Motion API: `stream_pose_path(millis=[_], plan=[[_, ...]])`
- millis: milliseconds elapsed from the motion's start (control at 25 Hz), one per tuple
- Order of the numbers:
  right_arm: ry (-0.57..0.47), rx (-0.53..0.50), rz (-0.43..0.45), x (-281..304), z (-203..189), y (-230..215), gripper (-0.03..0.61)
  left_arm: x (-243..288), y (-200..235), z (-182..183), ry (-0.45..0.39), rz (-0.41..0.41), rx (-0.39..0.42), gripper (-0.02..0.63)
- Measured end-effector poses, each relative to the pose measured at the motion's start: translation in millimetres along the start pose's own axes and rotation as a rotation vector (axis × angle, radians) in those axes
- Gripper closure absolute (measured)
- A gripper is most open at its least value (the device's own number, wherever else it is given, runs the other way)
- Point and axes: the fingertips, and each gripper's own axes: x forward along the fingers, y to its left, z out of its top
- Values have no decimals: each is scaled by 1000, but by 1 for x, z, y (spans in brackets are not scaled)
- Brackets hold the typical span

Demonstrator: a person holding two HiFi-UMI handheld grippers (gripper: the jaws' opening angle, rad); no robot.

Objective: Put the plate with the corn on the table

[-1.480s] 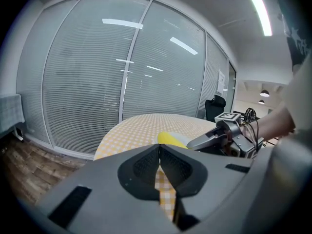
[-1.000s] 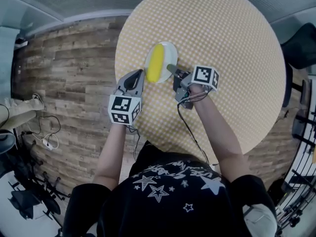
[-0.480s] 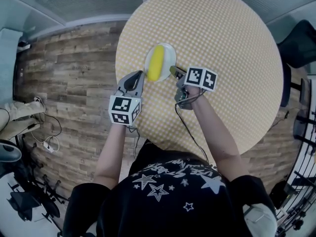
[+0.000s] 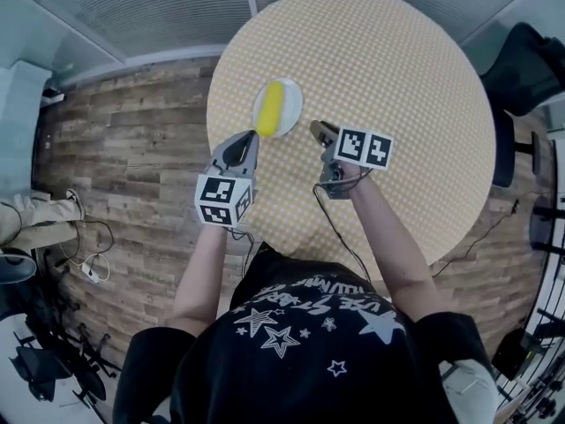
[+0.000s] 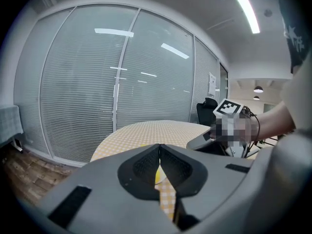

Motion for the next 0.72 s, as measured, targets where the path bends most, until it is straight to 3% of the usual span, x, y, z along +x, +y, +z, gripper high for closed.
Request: stream_pose_path(millis=[200, 360, 560, 720], plan=[[-71, -283, -15, -44, 13, 28, 482, -23, -37, 25, -58, 1, 16, 606], [-131, -443, 11, -78, 14, 53, 482, -47, -65, 40, -100, 13, 18, 606], [-231, -581, 21, -124, 10, 77, 482, -73, -103, 46, -137, 15, 23, 606], [-251, -627, 19, -154, -4, 80, 482, -86, -135, 46, -148, 8, 39, 606]])
